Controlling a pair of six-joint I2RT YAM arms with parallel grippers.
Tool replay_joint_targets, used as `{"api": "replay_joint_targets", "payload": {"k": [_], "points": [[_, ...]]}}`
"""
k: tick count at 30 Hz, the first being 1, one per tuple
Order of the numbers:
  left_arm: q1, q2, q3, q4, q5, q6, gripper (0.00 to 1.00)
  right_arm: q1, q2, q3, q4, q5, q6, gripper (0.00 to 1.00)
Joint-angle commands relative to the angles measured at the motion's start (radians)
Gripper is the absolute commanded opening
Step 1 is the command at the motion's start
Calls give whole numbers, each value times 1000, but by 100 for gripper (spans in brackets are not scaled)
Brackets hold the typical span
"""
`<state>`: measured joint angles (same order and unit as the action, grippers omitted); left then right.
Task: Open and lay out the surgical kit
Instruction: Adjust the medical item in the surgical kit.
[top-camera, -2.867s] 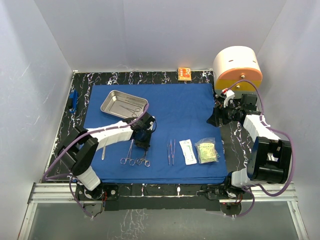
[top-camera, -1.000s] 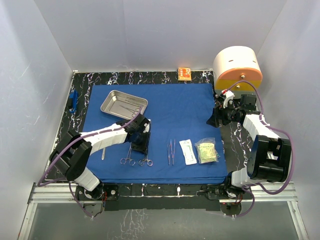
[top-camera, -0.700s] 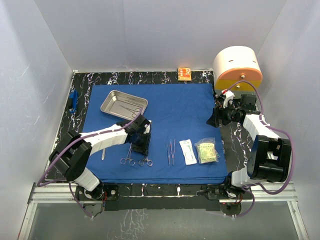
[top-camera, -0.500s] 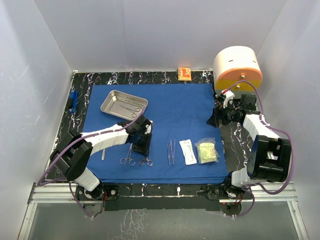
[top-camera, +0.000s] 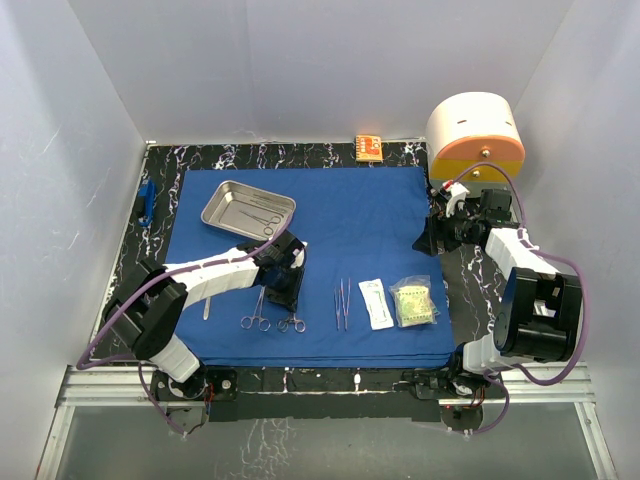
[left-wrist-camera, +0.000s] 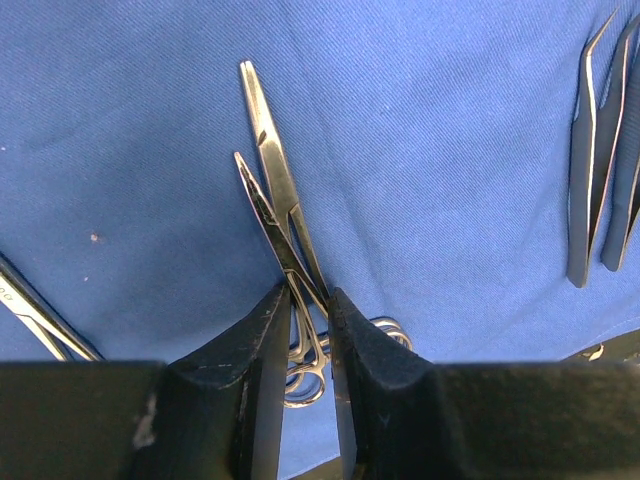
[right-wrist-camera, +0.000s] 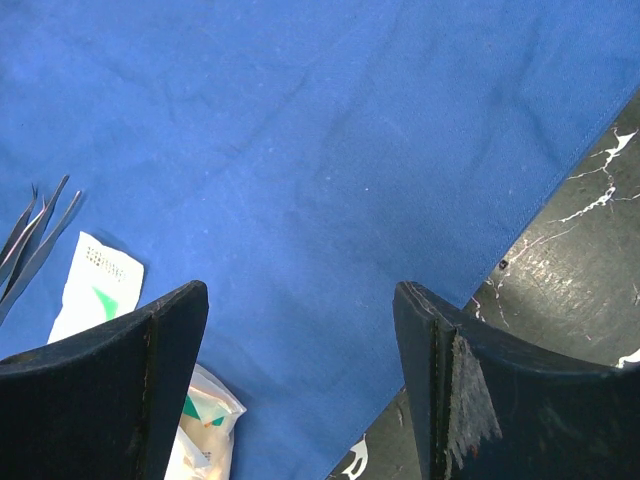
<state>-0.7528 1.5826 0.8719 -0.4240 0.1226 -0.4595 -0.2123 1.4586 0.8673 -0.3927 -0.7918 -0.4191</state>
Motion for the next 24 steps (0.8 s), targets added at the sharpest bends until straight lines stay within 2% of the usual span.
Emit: {"api": "replay_joint_targets", "payload": {"k": [1,18,24], "points": [[-8,9,34,-1,3,13,20,-4,-2,20,15,-19,-16,73],[-8,12,33,13,12,14,18,-4,0,20,12,-22,-18,73],[-8,2,42,12,4,17,27,-4,2,20,13,-22,-18,73]]}}
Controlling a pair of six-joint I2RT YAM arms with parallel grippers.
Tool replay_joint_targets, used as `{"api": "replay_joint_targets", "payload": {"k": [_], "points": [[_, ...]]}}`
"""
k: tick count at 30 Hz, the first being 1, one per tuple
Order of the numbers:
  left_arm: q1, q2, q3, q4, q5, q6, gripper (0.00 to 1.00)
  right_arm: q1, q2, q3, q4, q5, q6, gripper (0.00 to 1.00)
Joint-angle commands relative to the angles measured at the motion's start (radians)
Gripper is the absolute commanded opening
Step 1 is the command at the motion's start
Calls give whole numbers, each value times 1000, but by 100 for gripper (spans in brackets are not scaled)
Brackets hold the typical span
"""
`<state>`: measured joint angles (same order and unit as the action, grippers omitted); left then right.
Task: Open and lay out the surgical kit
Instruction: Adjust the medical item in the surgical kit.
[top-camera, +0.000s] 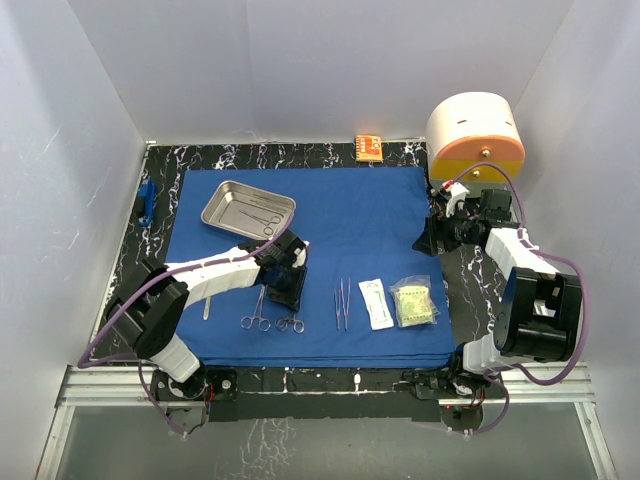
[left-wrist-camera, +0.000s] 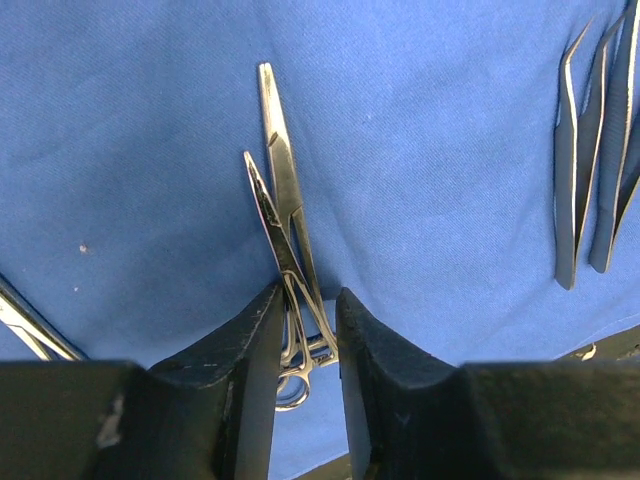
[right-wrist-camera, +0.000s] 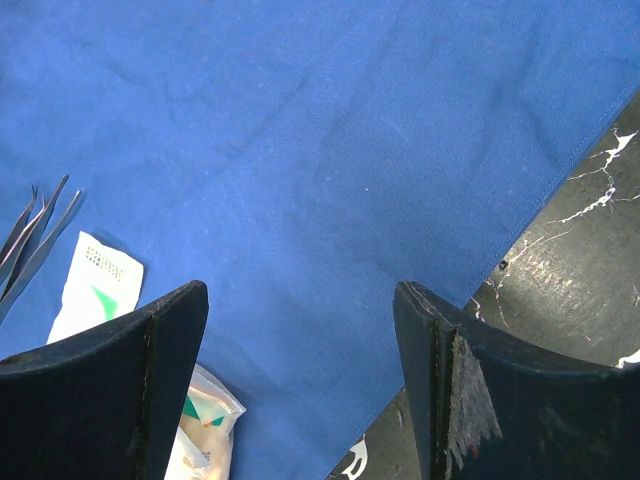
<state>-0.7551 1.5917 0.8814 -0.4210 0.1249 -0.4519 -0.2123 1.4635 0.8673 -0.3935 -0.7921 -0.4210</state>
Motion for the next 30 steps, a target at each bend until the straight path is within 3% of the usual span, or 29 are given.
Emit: {"api": "replay_joint_targets", "payload": {"k": [1,9,15,20,25,30], "points": [[-5,-11,33,6,2,11,29,-4,-3,21,14,-22,-16,73],[8,-60,60,-1,-18,47,39,-1,-12,22,22,-22,2,73],[90,-132,81,14,-11,90,42,73,-52,52,25,27,24,72],[210,-208,84,54,32,125,45,204,-72,107,6,86,14,71],[350,-258,107,85,97,176,48,425,-30,157,19,110,1,67],[388,-282,93,105,170,393,50,629,62,187,58,140,-21,64]]}}
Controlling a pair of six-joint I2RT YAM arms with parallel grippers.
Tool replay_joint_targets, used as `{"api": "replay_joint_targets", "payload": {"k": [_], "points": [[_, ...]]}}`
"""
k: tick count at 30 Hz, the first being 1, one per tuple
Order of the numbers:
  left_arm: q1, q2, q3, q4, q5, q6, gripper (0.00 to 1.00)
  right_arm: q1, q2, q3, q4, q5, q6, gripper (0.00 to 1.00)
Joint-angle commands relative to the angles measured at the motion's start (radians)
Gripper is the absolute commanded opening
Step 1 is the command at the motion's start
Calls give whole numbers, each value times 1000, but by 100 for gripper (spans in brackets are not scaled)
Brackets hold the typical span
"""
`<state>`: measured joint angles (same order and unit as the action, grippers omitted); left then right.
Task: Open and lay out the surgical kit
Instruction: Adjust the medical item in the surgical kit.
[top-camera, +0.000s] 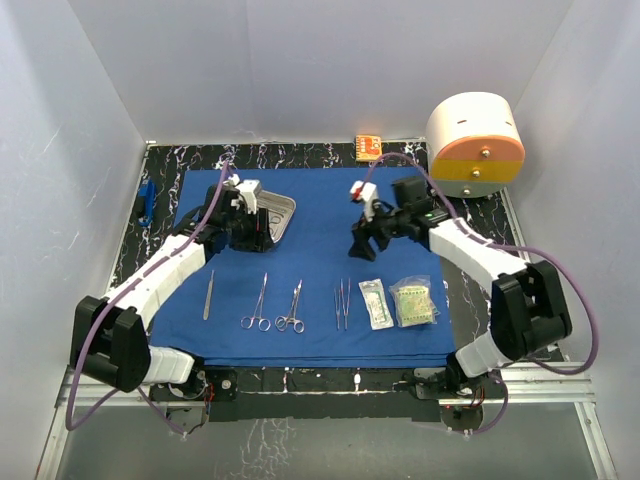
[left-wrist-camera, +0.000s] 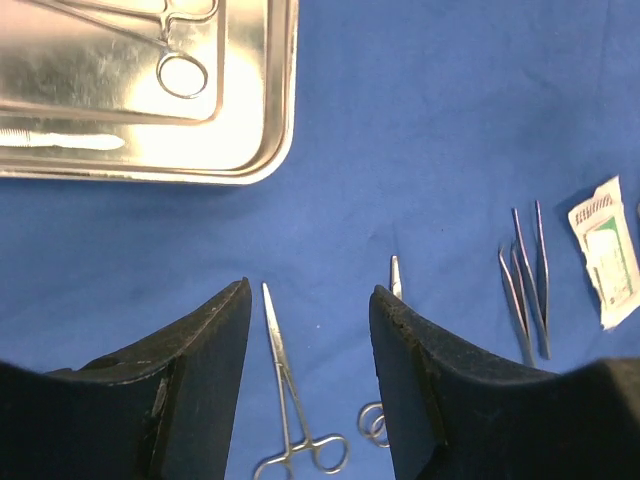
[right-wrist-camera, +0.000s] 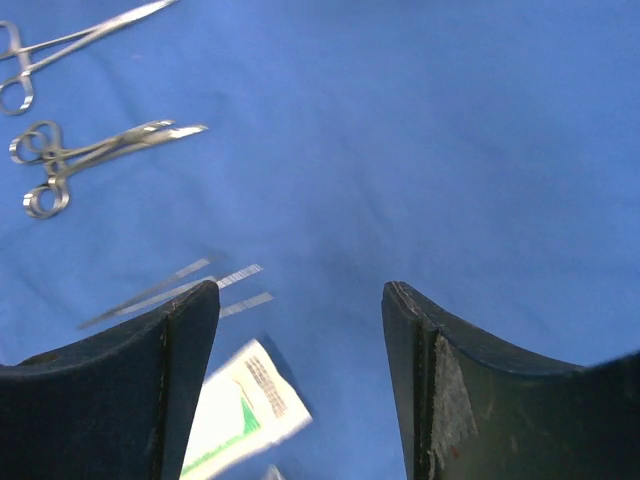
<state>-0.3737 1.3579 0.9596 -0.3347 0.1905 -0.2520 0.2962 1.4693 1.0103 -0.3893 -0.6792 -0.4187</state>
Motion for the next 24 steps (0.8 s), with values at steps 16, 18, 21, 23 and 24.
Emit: {"api": "replay_joint_targets", "payload": {"k": [16,18,21,23,24], "points": [[5,-101,-144,-102,592,1042,50,374,221,-54,391,49,101,59],[15,-112,-163,-85,562,1026,50,388,236,-46,402,63,109,58],[55,-139,-189,-29,576,937,50,411,260,-20,373,61,53,59],[102,-162,-206,20,595,865,50,421,266,1,325,37,-32,61],[125,-174,-214,52,602,807,50,423,266,14,294,12,-80,62]]}}
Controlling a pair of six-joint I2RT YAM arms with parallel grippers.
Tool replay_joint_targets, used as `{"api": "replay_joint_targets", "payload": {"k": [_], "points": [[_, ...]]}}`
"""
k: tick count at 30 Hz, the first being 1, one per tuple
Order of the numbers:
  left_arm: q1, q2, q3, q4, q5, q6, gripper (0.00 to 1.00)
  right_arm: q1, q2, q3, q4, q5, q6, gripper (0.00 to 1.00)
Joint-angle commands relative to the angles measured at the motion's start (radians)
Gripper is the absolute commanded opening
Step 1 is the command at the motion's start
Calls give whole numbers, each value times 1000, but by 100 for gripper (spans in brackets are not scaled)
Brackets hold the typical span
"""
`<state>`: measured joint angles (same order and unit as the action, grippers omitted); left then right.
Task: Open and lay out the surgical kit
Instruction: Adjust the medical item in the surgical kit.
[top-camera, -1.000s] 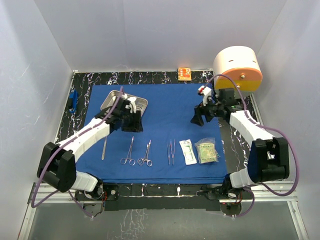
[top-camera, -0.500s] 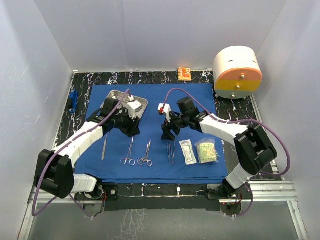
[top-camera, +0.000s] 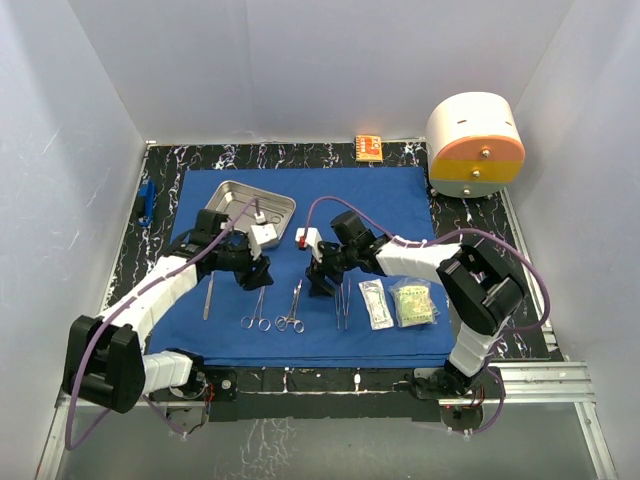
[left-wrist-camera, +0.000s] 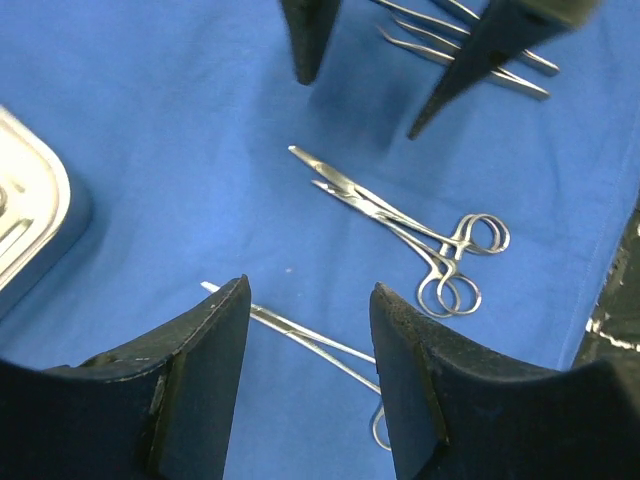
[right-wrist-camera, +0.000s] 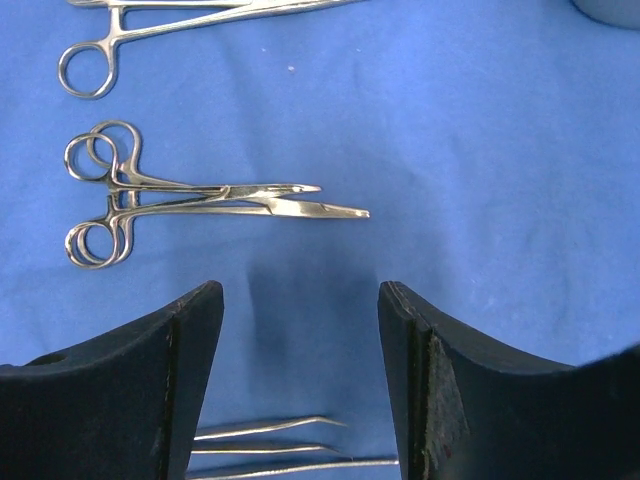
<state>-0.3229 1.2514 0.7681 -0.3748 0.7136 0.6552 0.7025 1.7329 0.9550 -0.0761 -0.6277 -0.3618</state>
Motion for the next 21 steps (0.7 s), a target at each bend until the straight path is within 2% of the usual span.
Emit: {"api": "replay_joint_targets", "payload": {"k": [1,5,10,15,21], "points": [[104,-78,-30,119,89,-137,50,17,2,85,-61,-65,-197,63],[252,-106,-31,208,143,-276,51,37,53,170,-260,-131,-468,64],[393,-100,-14,241,204,-364,51,75,155,353,-540,-139,-728,61],[466,-118,-42,284,219,-402,51,131,206,429,-668,-98,-872,60],[496,-125,-54,301,217,-412,51,186,246,489,-753,-65,-953,59]]}}
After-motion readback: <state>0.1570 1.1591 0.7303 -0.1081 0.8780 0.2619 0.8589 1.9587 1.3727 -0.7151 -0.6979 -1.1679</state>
